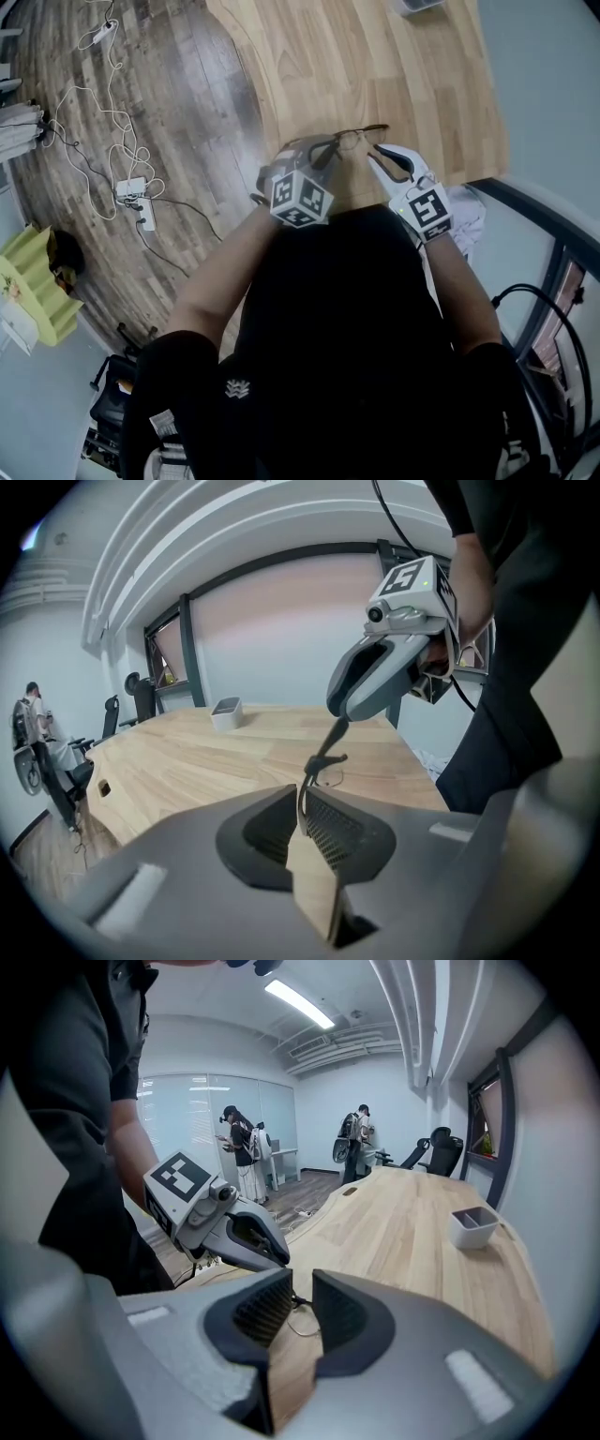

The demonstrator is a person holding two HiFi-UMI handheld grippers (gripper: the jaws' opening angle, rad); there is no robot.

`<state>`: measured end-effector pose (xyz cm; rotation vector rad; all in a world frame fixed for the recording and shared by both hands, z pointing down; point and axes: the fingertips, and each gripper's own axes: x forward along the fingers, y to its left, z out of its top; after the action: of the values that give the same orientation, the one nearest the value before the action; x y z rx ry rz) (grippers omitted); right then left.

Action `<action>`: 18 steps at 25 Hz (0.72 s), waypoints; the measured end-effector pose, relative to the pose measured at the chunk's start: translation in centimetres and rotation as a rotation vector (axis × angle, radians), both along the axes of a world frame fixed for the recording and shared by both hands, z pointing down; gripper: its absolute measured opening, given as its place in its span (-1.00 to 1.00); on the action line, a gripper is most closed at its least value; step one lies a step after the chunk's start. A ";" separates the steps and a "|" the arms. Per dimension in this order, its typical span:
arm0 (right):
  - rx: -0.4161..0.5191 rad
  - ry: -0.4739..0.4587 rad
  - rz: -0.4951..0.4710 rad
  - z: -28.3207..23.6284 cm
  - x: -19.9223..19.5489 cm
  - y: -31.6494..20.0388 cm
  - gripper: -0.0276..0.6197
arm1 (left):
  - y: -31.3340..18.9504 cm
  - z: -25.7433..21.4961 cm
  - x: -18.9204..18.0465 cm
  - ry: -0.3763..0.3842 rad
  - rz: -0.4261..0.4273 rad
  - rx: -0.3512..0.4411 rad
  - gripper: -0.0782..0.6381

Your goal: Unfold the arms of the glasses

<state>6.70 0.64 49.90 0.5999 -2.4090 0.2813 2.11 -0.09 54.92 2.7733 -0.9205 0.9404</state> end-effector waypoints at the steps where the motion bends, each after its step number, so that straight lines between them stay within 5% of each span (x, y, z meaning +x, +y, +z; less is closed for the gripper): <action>1: -0.003 0.005 -0.001 0.1 -0.1 0.2 -0.74 | 0.1 0.0 -0.3 0.002 -0.005 0.000 -0.68; 18: -0.020 0.028 -0.051 1.2 -1.9 0.7 -0.74 | 0.0 0.4 -5.0 -0.002 -0.094 -0.002 -0.63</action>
<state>4.80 1.37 51.07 0.5292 -2.3882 0.2733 -2.84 -0.06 55.31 2.7006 -1.0396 0.9290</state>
